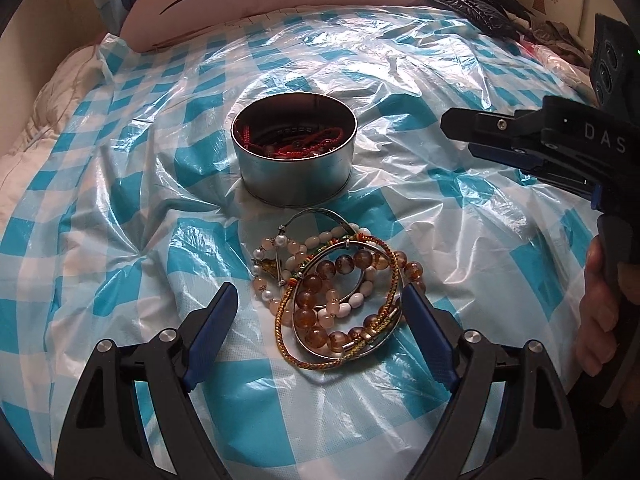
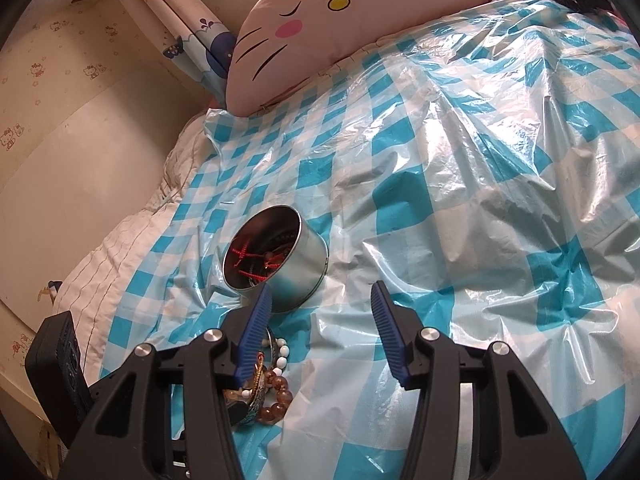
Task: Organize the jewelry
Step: 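Move the right tool back to the remaining bracelet pile, then grasp the gold braided beaded bracelet with the right tool and lift it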
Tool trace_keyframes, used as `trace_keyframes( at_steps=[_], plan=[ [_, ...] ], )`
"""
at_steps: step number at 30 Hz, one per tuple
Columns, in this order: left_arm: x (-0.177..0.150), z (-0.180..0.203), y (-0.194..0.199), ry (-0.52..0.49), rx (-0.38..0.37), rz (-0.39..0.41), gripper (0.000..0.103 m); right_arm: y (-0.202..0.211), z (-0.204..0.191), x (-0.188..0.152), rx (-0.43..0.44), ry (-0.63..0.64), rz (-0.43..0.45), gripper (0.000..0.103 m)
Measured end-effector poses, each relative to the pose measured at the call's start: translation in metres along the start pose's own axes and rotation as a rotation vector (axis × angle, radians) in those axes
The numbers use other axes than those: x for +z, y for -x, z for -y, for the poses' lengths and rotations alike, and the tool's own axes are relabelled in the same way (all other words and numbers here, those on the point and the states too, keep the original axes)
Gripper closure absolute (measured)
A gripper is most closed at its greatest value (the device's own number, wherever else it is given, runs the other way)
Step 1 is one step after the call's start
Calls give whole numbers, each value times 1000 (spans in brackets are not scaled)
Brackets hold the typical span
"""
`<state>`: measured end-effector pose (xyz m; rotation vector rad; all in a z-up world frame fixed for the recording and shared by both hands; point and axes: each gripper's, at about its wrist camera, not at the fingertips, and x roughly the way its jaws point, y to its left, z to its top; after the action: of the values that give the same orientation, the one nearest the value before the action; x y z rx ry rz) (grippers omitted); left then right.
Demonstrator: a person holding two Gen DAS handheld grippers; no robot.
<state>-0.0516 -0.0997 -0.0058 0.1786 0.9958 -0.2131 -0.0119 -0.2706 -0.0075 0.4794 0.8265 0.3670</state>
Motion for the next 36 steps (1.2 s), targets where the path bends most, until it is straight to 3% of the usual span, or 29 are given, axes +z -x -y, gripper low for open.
trace_keyframes(
  at_steps=[8,12,15,17,20,24,31,36],
  plan=[
    [0,-17,-7,83,-4,-38,23,1,-1,-1,5,-1,5,51],
    [0,-14,-7,55,21,-55,23,1,-3,-1,6,3,2,51],
    [-1,-27,-4,99,23,-64,32,0,-8,-3,23,19,-12,51],
    [-2,-40,1,152,-4,-59,35,-6,-15,-6,60,55,-71,51],
    [-3,-50,8,160,17,-51,35,-20,-34,-16,96,147,-203,52],
    [-7,-59,13,169,18,-53,35,-20,-56,-29,84,284,-283,64],
    [-7,-59,19,170,25,-22,35,-42,-58,-34,119,273,-385,70],
    [-9,-66,25,210,10,2,35,-49,-56,-35,119,252,-372,90]
  ],
)
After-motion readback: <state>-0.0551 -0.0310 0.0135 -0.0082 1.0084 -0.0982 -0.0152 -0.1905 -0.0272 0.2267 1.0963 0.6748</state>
